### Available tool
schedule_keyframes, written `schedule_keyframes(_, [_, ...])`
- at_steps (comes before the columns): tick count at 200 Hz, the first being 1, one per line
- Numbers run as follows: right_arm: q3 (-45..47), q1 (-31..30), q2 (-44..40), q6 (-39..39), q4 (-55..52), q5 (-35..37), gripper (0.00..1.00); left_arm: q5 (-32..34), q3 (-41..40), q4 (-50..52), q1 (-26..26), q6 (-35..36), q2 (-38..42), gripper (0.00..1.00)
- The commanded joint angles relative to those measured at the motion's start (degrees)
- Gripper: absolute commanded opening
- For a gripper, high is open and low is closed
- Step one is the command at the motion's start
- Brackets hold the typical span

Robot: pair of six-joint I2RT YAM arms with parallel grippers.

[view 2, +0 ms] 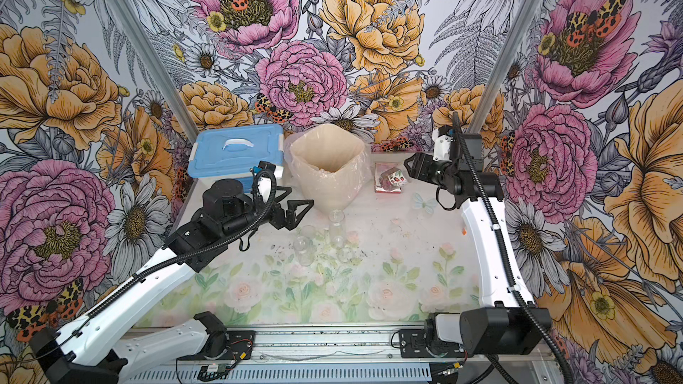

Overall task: Empty the moldy dried flower tea in the jars
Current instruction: Pick up the jar from the center of the board.

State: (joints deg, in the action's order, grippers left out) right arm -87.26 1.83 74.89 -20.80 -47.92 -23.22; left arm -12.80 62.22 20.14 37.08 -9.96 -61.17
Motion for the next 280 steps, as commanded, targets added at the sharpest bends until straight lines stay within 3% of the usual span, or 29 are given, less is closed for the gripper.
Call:
schedule_keyframes(1, [-0.06,-1.08,-2.71,-2.28,0.94,-5.53,0.4,-2.79,3.0,-1.42,1.32,5.5,-2.55,0.99])
schedule_keyframes(69, [-0.99,-8.1,-6.0,-4.06,0.99,-11.59,0.4,-4.09,5.73,-4.91,5.1,13.06,-6.84,0.99])
schedule_keyframes(144, [-2.91,-20.64,-4.0,-6.6,1.16,-11.04,0.4,-1.58,-5.47,-12.02,8.91,23.66,1.38,0.99])
schedule_keyframes(213, [-5.08,-32.38,1.59,-8.11,2.0,-7.45,0.4,2.63,-13.19,-12.95,8.98,26.55,6.66,0.99])
schedule_keyframes(280, [-4.81,-35.45,3.29,-8.43,2.55,-7.0,0.4,7.09,-18.16,-20.93,8.27,25.07,5.16,0.98])
